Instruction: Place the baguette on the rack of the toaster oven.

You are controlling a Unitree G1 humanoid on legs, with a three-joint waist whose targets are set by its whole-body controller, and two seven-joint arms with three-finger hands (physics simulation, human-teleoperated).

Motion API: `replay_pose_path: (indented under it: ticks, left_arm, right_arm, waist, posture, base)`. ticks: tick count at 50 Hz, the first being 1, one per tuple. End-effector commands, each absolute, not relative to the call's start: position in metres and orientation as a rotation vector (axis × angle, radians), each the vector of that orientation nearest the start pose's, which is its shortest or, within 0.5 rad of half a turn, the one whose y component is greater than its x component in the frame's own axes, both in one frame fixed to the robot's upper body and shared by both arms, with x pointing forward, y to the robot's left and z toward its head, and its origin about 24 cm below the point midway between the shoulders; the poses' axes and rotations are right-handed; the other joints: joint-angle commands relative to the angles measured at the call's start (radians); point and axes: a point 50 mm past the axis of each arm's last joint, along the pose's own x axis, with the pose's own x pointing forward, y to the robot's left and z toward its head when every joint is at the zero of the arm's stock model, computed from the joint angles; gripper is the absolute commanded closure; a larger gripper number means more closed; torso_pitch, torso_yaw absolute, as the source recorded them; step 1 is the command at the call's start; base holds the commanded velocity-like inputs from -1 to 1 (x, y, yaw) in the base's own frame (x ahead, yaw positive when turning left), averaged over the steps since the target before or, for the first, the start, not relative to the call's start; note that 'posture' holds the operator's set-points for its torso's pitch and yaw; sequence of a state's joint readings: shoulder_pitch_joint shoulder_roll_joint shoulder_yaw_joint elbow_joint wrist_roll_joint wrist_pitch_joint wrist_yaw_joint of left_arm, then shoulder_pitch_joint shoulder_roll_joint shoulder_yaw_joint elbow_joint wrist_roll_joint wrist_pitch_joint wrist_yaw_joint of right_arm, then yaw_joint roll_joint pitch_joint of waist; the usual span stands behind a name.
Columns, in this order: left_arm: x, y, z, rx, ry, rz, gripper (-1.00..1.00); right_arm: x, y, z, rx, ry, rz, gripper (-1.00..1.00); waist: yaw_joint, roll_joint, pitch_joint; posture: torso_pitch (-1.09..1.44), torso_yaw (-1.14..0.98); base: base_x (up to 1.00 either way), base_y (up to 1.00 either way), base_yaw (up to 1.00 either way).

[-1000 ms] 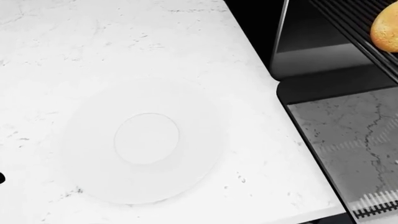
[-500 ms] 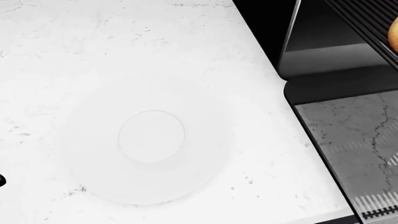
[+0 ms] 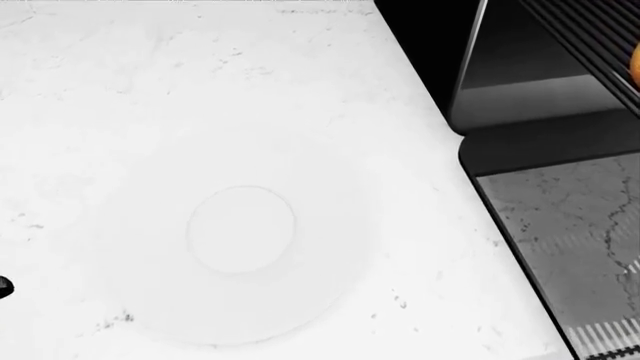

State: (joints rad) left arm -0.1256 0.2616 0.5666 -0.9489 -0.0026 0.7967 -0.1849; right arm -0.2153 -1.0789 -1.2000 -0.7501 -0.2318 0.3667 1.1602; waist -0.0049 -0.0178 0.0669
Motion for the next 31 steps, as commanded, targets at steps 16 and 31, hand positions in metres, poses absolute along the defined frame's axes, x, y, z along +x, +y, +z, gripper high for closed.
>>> replay_pose_path:
  ticks: [16, 31]
  left_arm:
    - [0.181, 0.25, 0.233, 0.319, -0.384, 0.345, -1.0]
    - [0.18, 0.25, 0.232, 0.318, -0.383, 0.341, -1.0]
  right_arm:
    - [0.073, -0.292, 0.346, -1.412, -0.329, -0.424, -1.0]
    - [0.051, -0.316, 0.308, -1.21, -0.341, -0.573, -1.0]
  waist:
    - [-0.001, -0.003, -0.014]
    - [0.002, 0.001, -0.017]
  posture:
    - [0.0, 0.0]
    - [0.0, 0.0]
  base:
    - [0.0, 0.0, 0.0]
    - [0.0, 0.0, 0.0]
